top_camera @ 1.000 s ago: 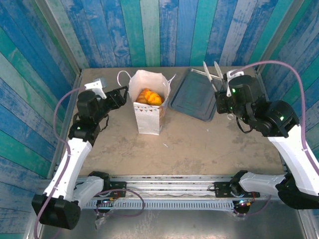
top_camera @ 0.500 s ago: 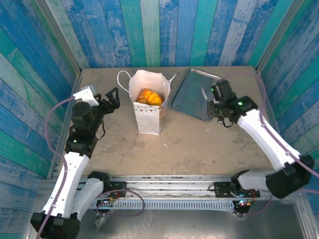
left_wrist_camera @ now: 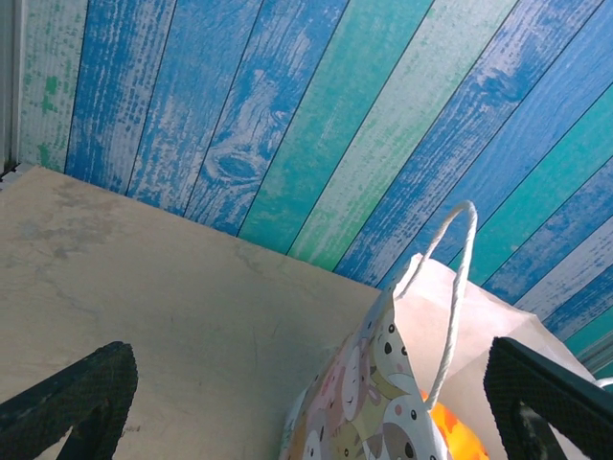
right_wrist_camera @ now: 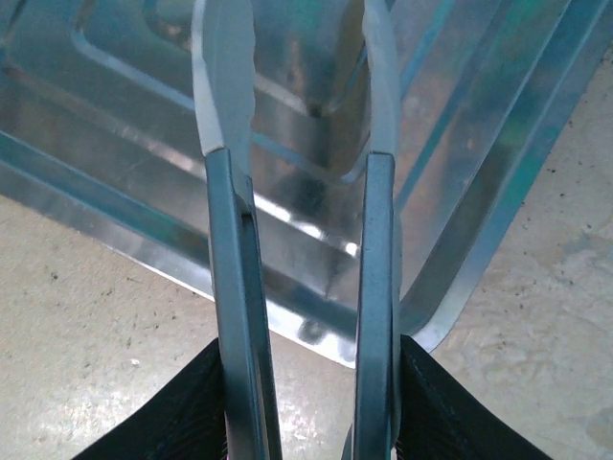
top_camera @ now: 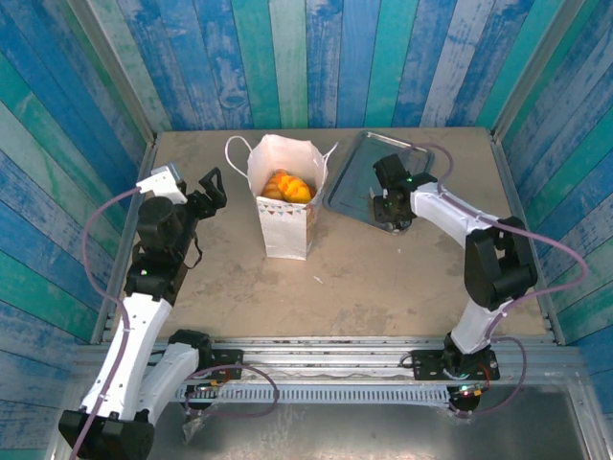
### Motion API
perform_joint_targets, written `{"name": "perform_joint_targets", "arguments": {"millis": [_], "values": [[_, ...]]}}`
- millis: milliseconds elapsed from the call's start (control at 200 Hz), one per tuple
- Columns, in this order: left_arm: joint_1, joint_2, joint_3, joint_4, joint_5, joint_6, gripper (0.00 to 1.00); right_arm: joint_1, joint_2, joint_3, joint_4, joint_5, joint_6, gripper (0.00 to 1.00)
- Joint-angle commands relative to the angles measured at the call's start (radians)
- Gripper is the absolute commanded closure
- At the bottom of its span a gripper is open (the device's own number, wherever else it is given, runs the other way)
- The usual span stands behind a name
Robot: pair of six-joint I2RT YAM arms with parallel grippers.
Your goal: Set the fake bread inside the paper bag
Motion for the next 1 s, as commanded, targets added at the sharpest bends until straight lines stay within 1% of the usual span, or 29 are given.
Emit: {"name": "perform_joint_targets", "arguments": {"millis": [0,120,321,566,641,796,997], "values": [[-0.003,0.012,-0.014,0.010,-0.018,0.028,0.03,-0.008,0.015,0.005,0.032,0.002,0.015,0.56],[-0.003,0.021,-0.019,0.022,-0.018,0.025,0.03,-0.007,-0.008,-0.057,0.035,0.009,0.029,0.54],[-0.003,0.031,-0.026,0.035,-0.018,0.022,0.03,-0.007,-0.038,-0.156,0.044,0.000,0.054,0.47],[-0.003,0.032,-0.024,0.032,-0.017,0.017,0.03,-0.007,-0.043,-0.235,0.088,-0.040,0.091,0.40],[-0.003,0.029,-0.022,0.026,-0.017,0.017,0.03,-0.007,-0.045,-0.237,0.088,-0.041,0.093,0.36],[-0.003,0.020,-0.018,0.016,-0.026,0.020,0.03,-0.007,-0.080,-0.248,0.092,-0.025,0.102,0.23],[-0.003,0.020,-0.016,0.017,-0.031,0.015,0.03,-0.008,-0.144,-0.260,0.082,0.007,0.102,0.10]]}}
